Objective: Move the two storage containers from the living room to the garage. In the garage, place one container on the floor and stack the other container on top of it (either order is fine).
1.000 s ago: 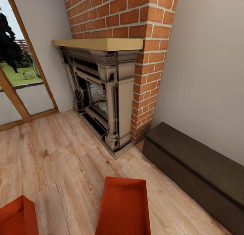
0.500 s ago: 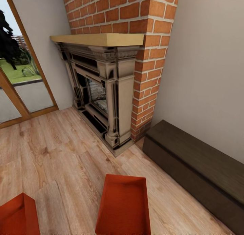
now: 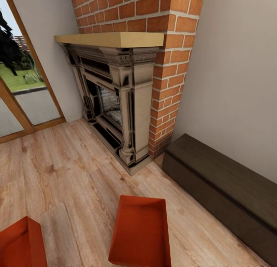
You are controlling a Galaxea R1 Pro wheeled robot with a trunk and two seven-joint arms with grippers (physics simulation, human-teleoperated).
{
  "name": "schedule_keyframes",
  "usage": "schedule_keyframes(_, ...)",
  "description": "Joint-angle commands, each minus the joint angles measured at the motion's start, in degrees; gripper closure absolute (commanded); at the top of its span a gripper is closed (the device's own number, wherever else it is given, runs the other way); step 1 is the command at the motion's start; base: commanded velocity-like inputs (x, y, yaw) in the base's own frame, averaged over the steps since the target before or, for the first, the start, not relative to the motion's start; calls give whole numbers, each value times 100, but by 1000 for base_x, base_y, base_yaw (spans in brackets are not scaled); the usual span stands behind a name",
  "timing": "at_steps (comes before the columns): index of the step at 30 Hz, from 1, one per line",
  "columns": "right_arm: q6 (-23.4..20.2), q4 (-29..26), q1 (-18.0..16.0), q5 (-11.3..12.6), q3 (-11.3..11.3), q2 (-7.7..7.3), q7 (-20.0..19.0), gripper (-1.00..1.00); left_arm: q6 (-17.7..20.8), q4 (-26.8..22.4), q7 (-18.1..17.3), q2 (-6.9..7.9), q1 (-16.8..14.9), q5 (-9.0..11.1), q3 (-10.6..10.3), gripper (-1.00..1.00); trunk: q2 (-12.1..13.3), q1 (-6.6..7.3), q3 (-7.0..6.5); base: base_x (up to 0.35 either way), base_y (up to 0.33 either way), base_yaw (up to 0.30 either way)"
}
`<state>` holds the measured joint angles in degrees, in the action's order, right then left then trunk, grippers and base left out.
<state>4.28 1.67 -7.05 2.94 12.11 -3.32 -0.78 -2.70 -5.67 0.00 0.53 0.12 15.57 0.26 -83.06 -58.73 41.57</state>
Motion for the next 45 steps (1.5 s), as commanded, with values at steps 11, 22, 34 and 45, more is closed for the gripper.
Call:
schedule_keyframes(11, 73, 18, -7, -3, 46, 7, -9, -100, -11, -4, 0, 0, 2, 25, 0, -100, -2, 0, 105, 0, 0, 0)
schedule_keyframes(22, 82, 18, -7, -12, 48, 7, -9, -100, -10, -4, 0, 0, 3, 25, 0, -100, -2, 0, 207, 0, 0, 0)
schedule_keyframes(34, 82, 18, -7, -13, 55, 15, -9, -100, -11, -4, 0, 0, 2, 25, 0, -100, -2, 0, 318, 0, 0, 0)
schedule_keyframes(45, 89, 18, -7, -13, 49, 15, -9, -100, -11, -4, 0, 0, 4, 25, 0, -100, -2, 0, 419, 0, 0, 0)
